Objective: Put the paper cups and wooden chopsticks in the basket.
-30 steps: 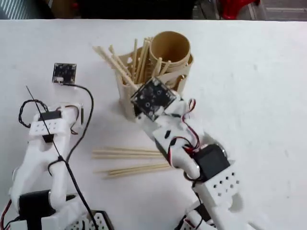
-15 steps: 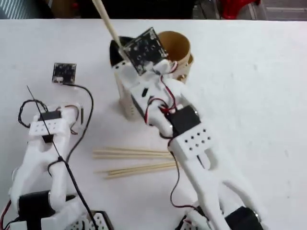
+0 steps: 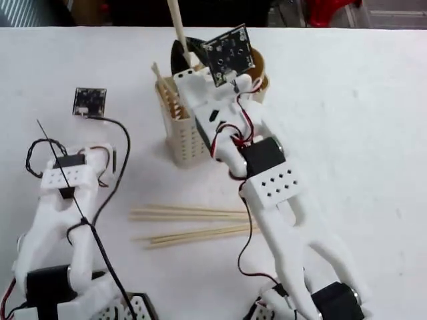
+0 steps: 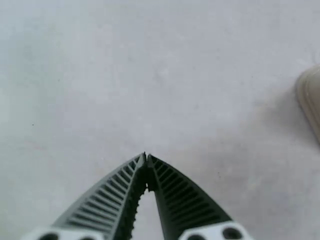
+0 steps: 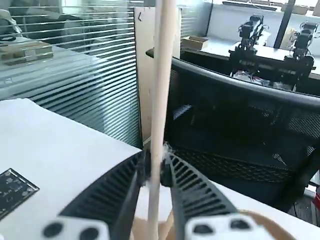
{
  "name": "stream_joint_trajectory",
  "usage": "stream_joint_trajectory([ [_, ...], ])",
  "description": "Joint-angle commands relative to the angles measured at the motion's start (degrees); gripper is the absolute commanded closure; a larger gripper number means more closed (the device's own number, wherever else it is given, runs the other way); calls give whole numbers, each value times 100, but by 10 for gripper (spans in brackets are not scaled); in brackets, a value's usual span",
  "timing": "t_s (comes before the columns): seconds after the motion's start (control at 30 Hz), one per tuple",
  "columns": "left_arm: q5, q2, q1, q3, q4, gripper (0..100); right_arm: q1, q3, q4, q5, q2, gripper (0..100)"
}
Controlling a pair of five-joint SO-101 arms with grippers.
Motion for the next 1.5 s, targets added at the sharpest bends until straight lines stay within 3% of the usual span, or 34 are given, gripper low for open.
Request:
stream_joint_trajectory([
  [0.0,0,-22,84,-9,-97,976,31,-158,-321,-62,-31,981],
  [0.33,0,-22,84,-9,-97,976,75,70,-479,-519,-40,978],
  [0.53,0,-22,84,-9,-97,976,66,79,-356,-554,-31,844],
  [0.8,0,-22,84,-9,-97,976,40,70,-180,-501,-92,913],
  [0.9,0,-22,84,-9,-97,976,22,53,840,-492,-365,986],
  [1.1,-9,-22,75,-9,-97,976,-532,141,4198,9,-1367,907],
  [1.2,-9,-22,75,-9,-123,976,-409,396,5437,149,-1965,871],
  [1.33,-9,-13,66,62,-264,976,277,1099,5613,299,-2659,868],
  [1.47,-9,-13,75,88,-273,976,-66,1934,5525,2347,-2457,894],
])
